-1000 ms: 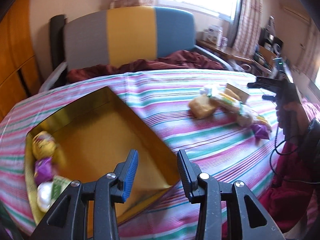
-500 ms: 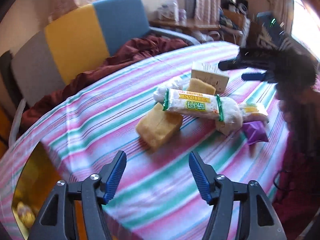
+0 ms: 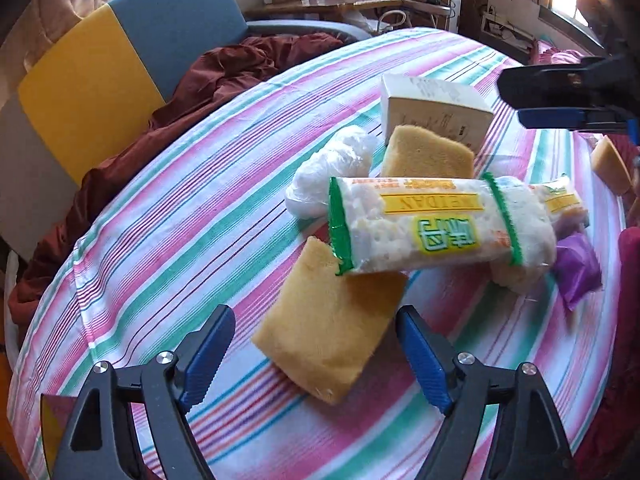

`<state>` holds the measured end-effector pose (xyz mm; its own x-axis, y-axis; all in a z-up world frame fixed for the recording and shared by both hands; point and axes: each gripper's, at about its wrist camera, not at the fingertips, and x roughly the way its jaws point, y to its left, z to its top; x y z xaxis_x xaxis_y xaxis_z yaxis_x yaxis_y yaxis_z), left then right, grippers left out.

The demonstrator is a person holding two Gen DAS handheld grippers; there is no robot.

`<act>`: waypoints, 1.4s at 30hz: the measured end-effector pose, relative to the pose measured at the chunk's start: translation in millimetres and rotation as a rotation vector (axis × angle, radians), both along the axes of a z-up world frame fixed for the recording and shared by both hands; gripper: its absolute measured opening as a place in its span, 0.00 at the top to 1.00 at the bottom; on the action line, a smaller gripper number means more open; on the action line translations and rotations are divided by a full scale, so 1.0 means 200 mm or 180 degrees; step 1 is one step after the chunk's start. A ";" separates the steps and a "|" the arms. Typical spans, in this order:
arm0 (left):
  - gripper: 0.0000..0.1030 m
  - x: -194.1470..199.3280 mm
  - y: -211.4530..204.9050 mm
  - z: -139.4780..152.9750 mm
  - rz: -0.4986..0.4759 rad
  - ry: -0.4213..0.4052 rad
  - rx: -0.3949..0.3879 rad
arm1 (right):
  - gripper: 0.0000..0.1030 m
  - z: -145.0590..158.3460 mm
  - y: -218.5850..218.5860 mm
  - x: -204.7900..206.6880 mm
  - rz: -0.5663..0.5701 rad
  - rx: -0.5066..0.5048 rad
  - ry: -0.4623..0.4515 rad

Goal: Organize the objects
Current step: 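Move both tools back to the pile of items, then grasp the yellow sponge with the left gripper and lift it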

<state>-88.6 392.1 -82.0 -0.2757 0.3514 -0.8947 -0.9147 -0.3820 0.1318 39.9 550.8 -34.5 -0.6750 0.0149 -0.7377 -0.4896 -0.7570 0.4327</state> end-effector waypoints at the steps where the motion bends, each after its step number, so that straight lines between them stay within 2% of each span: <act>1: 0.19 -0.01 0.01 -0.01 -0.0018 -0.0065 -0.0034 | 0.10 0.00 0.00 0.00 0.0013 0.0005 -0.0010; 4: 0.24 -0.02 0.02 -0.02 -0.0013 -0.0190 -0.0072 | 0.10 -0.01 -0.01 -0.02 0.0048 0.0019 -0.0044; 5: 0.32 -0.02 0.02 -0.03 -0.0031 -0.0248 -0.0064 | 0.10 -0.02 -0.01 -0.03 0.0054 0.0032 -0.0061; 6: 0.35 -0.01 0.02 -0.02 -0.0040 -0.0263 -0.0053 | 0.10 -0.02 -0.02 -0.04 0.0061 0.0045 -0.0078; 9: 0.43 0.04 0.02 -0.01 -0.0041 -0.0145 -0.0048 | 0.10 -0.02 -0.03 -0.05 0.0107 0.0108 -0.0083; 14: 0.44 0.11 -0.11 0.06 0.0246 -0.0345 0.0137 | 0.10 -0.02 -0.07 -0.07 0.0232 0.0231 -0.0077; 18: 0.44 0.27 -0.28 0.12 0.0334 -0.0459 0.0364 | 0.10 0.00 -0.15 -0.11 0.0440 0.0422 -0.0053; 25: 0.44 0.58 -0.48 0.08 0.0217 -0.0344 0.0485 | 0.10 -0.07 -0.32 -0.19 0.0942 0.0647 -0.0219; 29: 0.44 0.71 -0.53 0.00 0.0101 -0.0281 0.0442 | 0.10 -0.09 -0.44 -0.20 0.1325 0.0824 -0.0269; 32: 0.44 0.69 -0.55 -0.01 0.0135 -0.0266 0.0528 | 0.10 -0.10 -0.51 -0.21 0.1483 0.1014 -0.0328; 34: 0.44 0.67 -0.56 -0.02 0.0182 -0.0362 0.0589 | 0.09 -0.13 -0.53 -0.23 0.1538 0.1030 -0.0390; 42: 0.44 0.67 -0.59 -0.02 0.0178 -0.0439 0.0716 | 0.09 -0.24 -0.57 -0.33 0.1754 0.1042 -0.0646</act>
<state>46.2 274.5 -86.6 -0.1812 0.5332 -0.8264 -0.8947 -0.4381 -0.0865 -27.0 436.0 -83.4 -0.4964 -0.0478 -0.8668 -0.0414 -0.9960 0.0786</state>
